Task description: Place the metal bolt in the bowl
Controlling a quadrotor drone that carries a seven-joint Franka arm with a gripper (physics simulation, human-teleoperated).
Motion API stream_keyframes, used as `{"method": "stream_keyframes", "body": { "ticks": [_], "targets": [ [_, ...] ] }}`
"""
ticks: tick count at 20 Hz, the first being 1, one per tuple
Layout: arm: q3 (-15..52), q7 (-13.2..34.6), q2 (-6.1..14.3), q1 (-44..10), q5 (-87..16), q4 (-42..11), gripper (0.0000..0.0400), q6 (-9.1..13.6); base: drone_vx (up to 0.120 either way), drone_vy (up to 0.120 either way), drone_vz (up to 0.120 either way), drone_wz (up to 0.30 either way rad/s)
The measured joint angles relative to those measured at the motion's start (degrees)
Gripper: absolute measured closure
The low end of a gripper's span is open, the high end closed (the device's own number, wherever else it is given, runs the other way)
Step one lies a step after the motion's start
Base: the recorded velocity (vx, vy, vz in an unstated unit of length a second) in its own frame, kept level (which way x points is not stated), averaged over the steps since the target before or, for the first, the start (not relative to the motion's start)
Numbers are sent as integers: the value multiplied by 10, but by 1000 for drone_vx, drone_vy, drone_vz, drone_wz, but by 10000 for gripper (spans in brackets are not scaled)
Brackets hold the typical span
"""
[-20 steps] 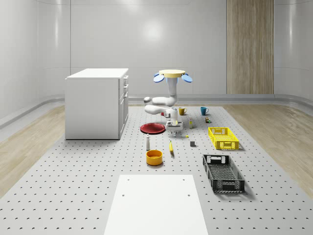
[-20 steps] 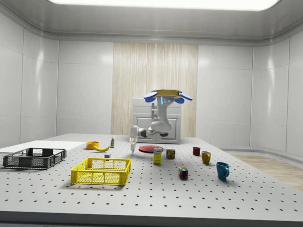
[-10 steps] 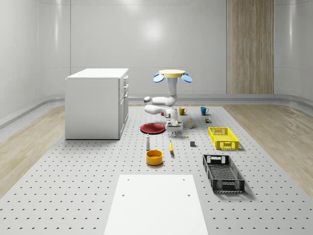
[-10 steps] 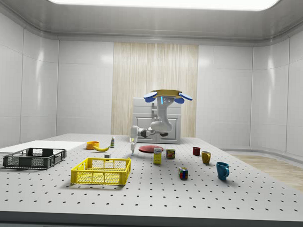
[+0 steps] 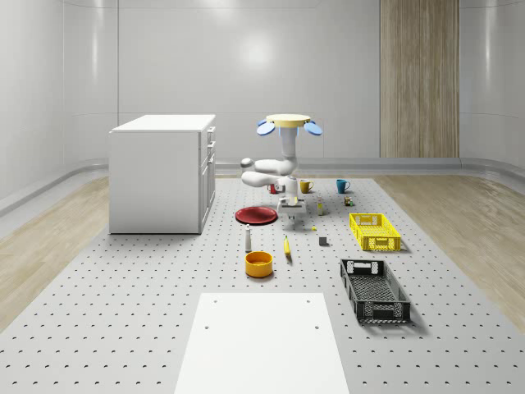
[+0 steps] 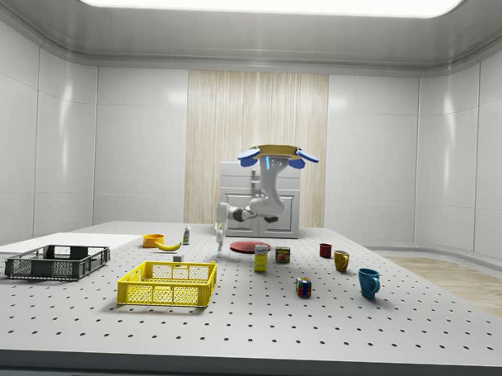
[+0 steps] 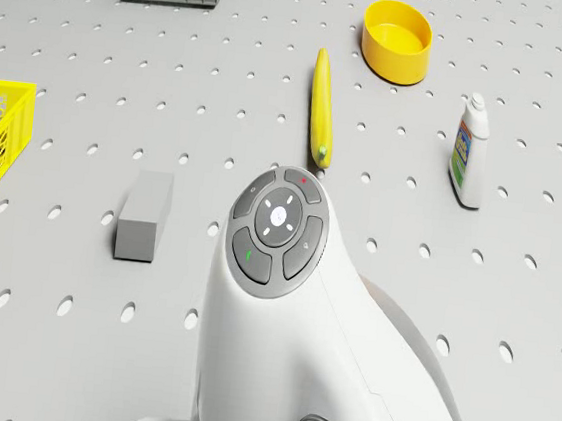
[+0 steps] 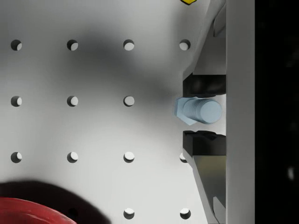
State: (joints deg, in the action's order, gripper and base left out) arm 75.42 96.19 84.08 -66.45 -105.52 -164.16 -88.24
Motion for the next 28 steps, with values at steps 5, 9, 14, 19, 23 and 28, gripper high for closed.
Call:
{"method": "stream_keyframes", "body": {
  "ticks": [5,9,14,19,23,28],
  "targets": [
    [8,1,4,-1,8,-1,299,-1,120,-120,120,0],
    [10,1,7,-2,12,-1,300,-4,120,-10,120,0],
    [12,2,11,-2,14,-1,300,-7,120,-80,88,0],
    [12,3,14,-3,16,-1,300,-10,120,-72,0,0],
    [13,3,17,-4,17,-1,300,-13,120,-90,0,0],
    [13,4,20,-5,19,-1,300,-16,120,-72,0,0]
  ]
}}
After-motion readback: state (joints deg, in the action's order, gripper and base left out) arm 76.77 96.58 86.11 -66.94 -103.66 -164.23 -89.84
